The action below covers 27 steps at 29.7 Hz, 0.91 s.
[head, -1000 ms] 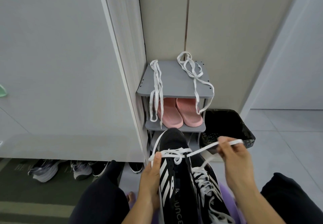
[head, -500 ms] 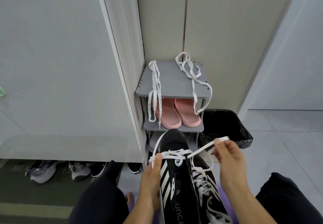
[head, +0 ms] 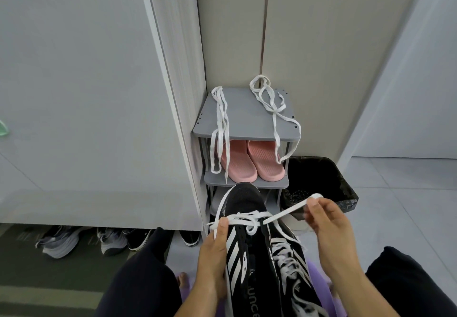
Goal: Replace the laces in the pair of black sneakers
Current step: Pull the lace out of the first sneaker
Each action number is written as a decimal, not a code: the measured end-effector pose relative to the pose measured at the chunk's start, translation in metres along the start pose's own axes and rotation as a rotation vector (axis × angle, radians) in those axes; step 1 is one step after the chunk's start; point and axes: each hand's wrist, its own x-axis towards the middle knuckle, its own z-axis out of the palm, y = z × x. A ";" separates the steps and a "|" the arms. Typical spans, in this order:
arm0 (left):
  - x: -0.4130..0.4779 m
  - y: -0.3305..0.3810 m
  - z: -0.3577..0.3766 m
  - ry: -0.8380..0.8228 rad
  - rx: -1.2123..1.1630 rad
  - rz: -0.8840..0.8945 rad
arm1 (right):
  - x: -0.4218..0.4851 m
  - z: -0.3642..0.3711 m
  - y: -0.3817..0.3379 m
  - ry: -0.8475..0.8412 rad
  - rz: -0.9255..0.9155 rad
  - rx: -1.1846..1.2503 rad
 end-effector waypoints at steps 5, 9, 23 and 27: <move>-0.003 0.000 0.001 -0.039 0.024 0.037 | -0.026 0.022 0.020 -0.307 0.063 -0.241; 0.000 -0.001 -0.002 -0.023 0.020 0.024 | -0.009 0.013 0.010 -0.071 -0.009 -0.058; 0.000 -0.005 0.001 -0.030 0.061 0.080 | -0.010 0.011 0.012 -0.115 0.086 0.085; 0.005 -0.006 -0.004 0.018 0.040 0.092 | 0.004 -0.004 -0.007 0.003 0.084 0.250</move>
